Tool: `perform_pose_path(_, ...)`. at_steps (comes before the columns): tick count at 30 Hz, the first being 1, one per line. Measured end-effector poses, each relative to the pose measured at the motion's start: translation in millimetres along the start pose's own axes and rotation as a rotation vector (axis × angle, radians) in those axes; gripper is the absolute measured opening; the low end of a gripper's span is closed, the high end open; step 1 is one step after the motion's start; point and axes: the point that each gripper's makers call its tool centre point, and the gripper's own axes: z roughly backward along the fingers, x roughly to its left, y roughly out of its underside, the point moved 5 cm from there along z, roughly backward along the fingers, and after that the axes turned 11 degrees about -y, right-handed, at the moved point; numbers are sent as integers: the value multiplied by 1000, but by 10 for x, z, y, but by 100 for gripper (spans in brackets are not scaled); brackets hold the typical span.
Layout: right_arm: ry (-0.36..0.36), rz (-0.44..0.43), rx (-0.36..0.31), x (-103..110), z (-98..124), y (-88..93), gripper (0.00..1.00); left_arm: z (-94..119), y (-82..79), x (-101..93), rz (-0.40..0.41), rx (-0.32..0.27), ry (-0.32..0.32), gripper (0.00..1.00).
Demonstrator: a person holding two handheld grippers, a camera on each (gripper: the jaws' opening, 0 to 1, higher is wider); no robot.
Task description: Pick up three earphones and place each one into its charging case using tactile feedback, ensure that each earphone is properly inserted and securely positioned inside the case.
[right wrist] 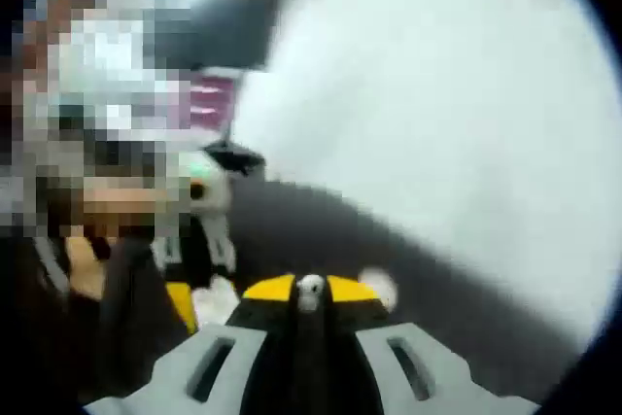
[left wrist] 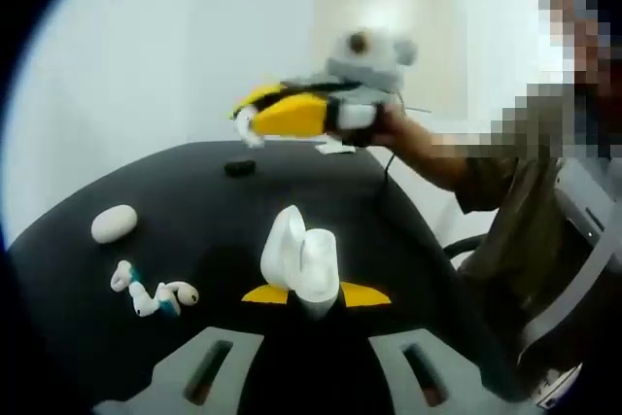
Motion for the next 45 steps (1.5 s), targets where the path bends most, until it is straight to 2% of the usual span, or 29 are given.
perform_pose_path(1,-12,38,25,83,-29,-30,13,0,0,-1,0,0,-1,14)
perform_pose_path(3,-36,170,65,254,-120,-52,13,1,0,-1,1,0,-3,14)
perform_pose_path(5,-51,302,132,378,-202,7,13,1,-1,-2,0,0,-4,14)
perform_pose_path(7,-35,436,204,462,-262,64,13,1,0,-3,0,0,-5,14)
perform_pose_path(10,-33,523,223,574,-321,68,13,1,-1,-3,-1,0,-7,14)
perform_pose_path(12,-49,544,235,633,-352,84,13,1,-1,-4,-3,0,-8,14)
perform_pose_path(15,-48,628,275,661,-386,134,13,2,-2,-8,-8,0,-10,14)
perform_pose_path(20,-46,630,270,684,-416,171,13,4,-2,-12,-13,-2,-13,14)
perform_pose_path(23,-39,660,299,687,-427,233,13,4,-2,-15,-16,-2,-14,14)
perform_pose_path(30,-32,609,288,729,-446,287,13,4,-1,-18,-23,-2,-17,14)
perform_pose_path(35,-36,489,262,721,-422,298,13,8,-4,-10,-28,-4,-18,14)
perform_pose_path(39,-61,351,228,681,-380,324,13,8,-5,-4,-26,-4,-17,14)
perform_pose_path(45,-83,299,195,676,-317,320,14,6,-5,3,-24,-3,-17,14)
